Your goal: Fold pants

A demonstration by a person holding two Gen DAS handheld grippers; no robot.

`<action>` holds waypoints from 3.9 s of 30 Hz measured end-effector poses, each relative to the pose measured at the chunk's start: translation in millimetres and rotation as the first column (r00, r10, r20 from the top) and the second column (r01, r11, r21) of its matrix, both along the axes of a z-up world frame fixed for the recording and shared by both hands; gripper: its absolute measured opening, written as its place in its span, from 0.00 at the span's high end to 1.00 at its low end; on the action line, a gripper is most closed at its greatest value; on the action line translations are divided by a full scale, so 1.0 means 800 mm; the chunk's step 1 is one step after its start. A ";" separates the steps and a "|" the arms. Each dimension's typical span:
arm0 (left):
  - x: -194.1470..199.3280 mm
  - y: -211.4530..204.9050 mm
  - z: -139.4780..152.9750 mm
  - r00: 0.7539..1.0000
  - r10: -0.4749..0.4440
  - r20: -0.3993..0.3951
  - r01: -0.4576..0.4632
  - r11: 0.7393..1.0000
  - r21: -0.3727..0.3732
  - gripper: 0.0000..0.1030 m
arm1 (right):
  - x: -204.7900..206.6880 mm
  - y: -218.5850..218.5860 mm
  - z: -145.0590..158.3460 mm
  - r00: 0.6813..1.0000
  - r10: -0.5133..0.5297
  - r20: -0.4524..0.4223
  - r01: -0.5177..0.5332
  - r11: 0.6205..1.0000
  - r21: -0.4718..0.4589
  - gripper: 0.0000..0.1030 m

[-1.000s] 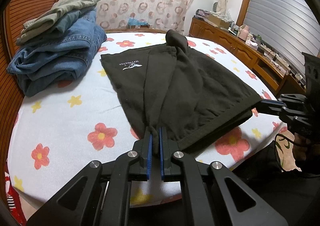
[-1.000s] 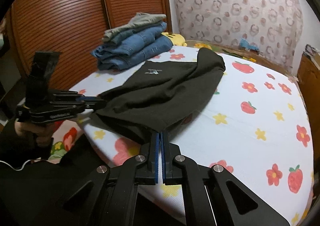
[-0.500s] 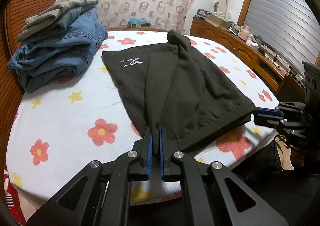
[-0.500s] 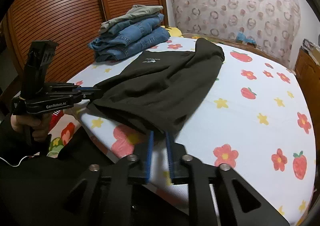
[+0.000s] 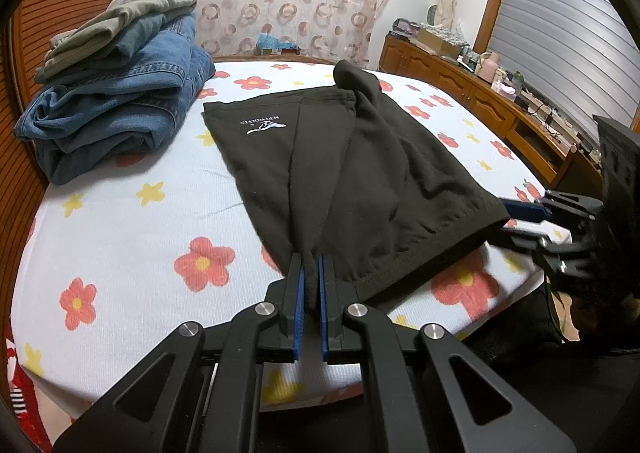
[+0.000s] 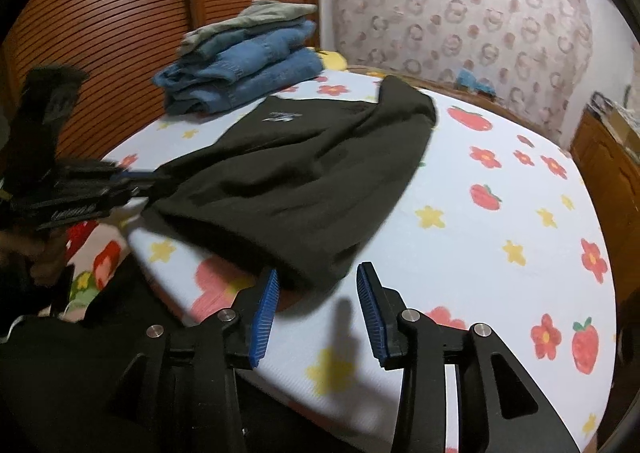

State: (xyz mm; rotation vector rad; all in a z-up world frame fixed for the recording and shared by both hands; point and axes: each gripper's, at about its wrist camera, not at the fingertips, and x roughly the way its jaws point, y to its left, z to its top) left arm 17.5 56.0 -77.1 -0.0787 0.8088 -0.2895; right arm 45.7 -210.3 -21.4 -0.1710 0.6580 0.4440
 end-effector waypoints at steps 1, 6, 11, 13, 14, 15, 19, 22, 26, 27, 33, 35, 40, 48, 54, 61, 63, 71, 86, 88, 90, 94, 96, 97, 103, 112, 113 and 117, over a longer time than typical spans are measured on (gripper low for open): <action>0.000 0.000 0.000 1.000 0.000 0.001 0.000 1.000 -0.001 0.94 | 0.003 -0.003 0.000 1.000 -0.022 0.002 0.022 1.000 0.007 0.60; -0.004 -0.006 0.003 1.000 -0.014 0.006 0.014 1.000 -0.006 0.94 | 0.005 -0.011 -0.002 0.999 -0.043 -0.014 0.044 0.998 0.037 0.77; -0.009 -0.008 0.004 1.000 -0.015 0.010 0.015 1.000 -0.004 0.94 | -0.003 -0.010 -0.004 1.000 -0.012 -0.019 0.013 0.999 0.041 0.89; -0.015 -0.007 0.006 1.000 -0.017 0.014 0.017 1.000 -0.011 0.94 | -0.004 -0.015 -0.003 1.000 -0.011 -0.022 0.012 0.998 0.059 0.89; -0.014 -0.006 0.006 1.000 -0.018 0.014 0.018 1.000 -0.013 0.94 | -0.005 -0.020 -0.001 1.000 -0.008 -0.023 0.009 0.997 0.074 0.89; -0.017 -0.006 0.007 1.000 -0.018 0.015 0.018 1.000 -0.012 0.95 | -0.007 -0.025 0.000 1.000 -0.006 -0.023 0.008 0.996 0.086 0.89; -0.021 -0.006 0.007 1.000 -0.010 0.011 0.009 1.000 0.002 0.94 | -0.015 -0.038 0.006 1.000 -0.007 -0.011 0.008 0.994 0.112 0.89; -0.021 -0.007 0.011 1.000 -0.005 0.016 0.005 1.000 0.013 0.94 | -0.018 -0.048 0.012 1.000 -0.019 0.001 0.019 0.991 0.129 0.89; -0.021 -0.007 0.022 1.000 -0.003 0.030 0.002 1.000 0.024 0.94 | -0.021 -0.058 0.020 0.999 -0.038 0.020 0.035 0.990 0.138 0.89; -0.020 -0.007 0.025 0.999 0.001 0.034 -0.002 1.000 0.030 0.90 | -0.020 -0.059 0.021 0.999 -0.041 0.025 0.037 0.990 0.139 0.89; -0.010 -0.001 0.045 0.997 0.025 0.074 -0.028 0.999 0.040 0.56 | -0.008 -0.056 0.026 0.998 -0.056 0.040 0.049 0.989 0.138 0.89; -0.003 -0.002 0.049 0.997 0.025 0.078 -0.029 0.999 0.044 0.48 | -0.001 -0.052 0.025 0.998 -0.053 0.042 0.047 0.990 0.135 0.88; 0.028 -0.011 0.055 0.997 0.002 0.080 -0.007 0.998 0.059 0.30 | 0.022 -0.048 0.028 0.998 -0.047 0.048 0.041 0.991 0.125 0.85; 0.091 -0.038 0.061 0.996 -0.058 0.074 0.051 0.995 0.087 0.30 | 0.071 -0.047 0.035 0.997 -0.049 0.054 0.042 0.993 0.112 0.76; 0.135 -0.061 0.059 0.994 -0.097 0.041 0.091 0.988 0.123 0.35 | 0.108 -0.046 0.033 0.999 -0.021 0.042 0.017 0.995 0.096 0.76; 0.180 -0.080 0.052 0.990 -0.141 -0.016 0.142 0.980 0.140 0.47 | 0.145 -0.049 0.031 1.000 0.001 0.016 -0.003 0.996 0.092 0.76; 0.191 -0.084 0.047 0.988 -0.150 -0.038 0.154 0.978 0.143 0.51 | 0.154 -0.050 0.028 1.000 0.001 0.003 -0.001 0.996 0.091 0.76; 0.230 -0.095 0.033 0.980 -0.173 -0.103 0.188 0.970 0.153 0.66 | 0.180 -0.042 0.013 0.999 -0.003 -0.054 0.007 0.998 0.069 0.75; 0.249 -0.101 0.021 0.975 -0.182 -0.126 0.200 0.968 0.153 0.93 | 0.191 -0.037 0.006 0.997 -0.013 -0.080 0.016 0.999 0.030 0.70; 0.245 -0.094 0.028 0.979 -0.172 -0.108 0.187 0.971 0.148 0.94 | 0.192 -0.038 0.005 0.997 -0.016 -0.081 0.018 0.999 0.027 0.69; 0.241 -0.082 0.037 0.984 -0.155 -0.086 0.166 0.976 0.142 0.94 | 0.192 -0.039 0.005 0.996 -0.019 -0.083 0.021 0.999 0.024 0.69; 0.237 -0.052 0.054 0.994 -0.099 -0.043 0.105 0.984 0.146 0.95 | 0.193 -0.038 0.005 0.996 -0.022 -0.083 0.023 1.000 0.018 0.69; 0.236 -0.037 0.060 0.997 -0.069 -0.024 0.072 0.985 0.155 0.95 | 0.193 -0.038 0.004 0.996 -0.024 -0.084 0.025 1.000 0.013 0.69; 0.235 -0.026 0.065 0.999 -0.050 -0.013 0.051 0.986 0.156 0.95 | 0.194 -0.038 0.004 0.996 -0.025 -0.085 0.026 1.000 0.011 0.69; 0.232 0.003 0.078 0.999 0.015 0.028 -0.020 0.983 0.181 0.95 | 0.193 -0.038 0.005 0.996 -0.032 -0.082 0.033 0.999 0.001 0.69; 0.223 0.021 0.078 0.998 0.055 0.041 -0.062 0.979 0.195 0.95 | 0.193 -0.039 0.004 0.996 -0.043 -0.075 0.042 0.999 -0.016 0.69; 0.222 0.021 0.078 0.998 0.056 0.041 -0.063 0.979 0.193 0.95 | 0.193 -0.039 0.005 0.996 -0.045 -0.074 0.043 0.999 -0.019 0.69; 0.219 0.023 0.078 0.998 0.055 0.042 -0.062 0.981 0.186 0.94 | 0.189 -0.043 0.008 0.997 -0.054 -0.061 0.053 0.998 -0.018 0.69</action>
